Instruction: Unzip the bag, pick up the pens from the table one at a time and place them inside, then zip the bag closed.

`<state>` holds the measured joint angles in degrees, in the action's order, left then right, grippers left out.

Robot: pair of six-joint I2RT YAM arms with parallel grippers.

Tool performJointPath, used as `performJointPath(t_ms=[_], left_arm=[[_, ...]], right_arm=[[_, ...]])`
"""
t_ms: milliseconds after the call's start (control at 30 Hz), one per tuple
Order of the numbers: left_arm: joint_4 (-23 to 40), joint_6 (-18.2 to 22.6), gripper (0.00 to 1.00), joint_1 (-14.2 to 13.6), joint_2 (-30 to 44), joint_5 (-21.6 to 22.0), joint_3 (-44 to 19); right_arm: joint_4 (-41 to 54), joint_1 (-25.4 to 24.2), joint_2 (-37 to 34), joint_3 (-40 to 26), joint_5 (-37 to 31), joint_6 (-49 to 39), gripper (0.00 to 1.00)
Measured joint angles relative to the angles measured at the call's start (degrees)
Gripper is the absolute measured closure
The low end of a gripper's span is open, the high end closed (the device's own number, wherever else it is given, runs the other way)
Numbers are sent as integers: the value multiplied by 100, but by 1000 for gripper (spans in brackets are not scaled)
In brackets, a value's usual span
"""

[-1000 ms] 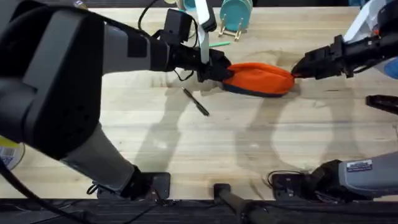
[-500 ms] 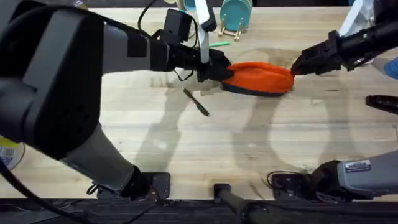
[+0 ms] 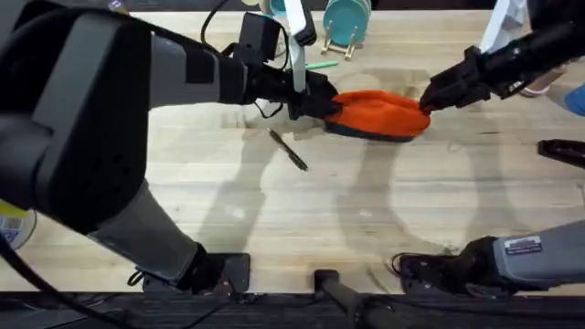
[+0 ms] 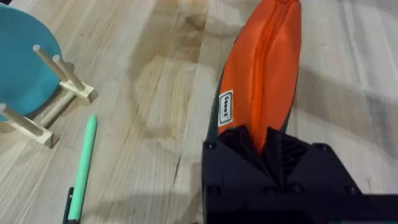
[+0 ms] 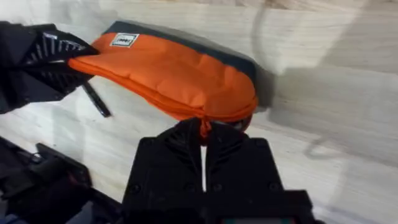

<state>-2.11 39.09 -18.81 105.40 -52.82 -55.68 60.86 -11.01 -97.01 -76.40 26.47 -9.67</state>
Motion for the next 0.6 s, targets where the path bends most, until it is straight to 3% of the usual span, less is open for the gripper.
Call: performJointPath(t_ms=[600], left_arm=[[-4, 0, 959, 57, -1, 22, 0]], right_arm=[[-212, 527, 0, -136, -420, 9, 969]])
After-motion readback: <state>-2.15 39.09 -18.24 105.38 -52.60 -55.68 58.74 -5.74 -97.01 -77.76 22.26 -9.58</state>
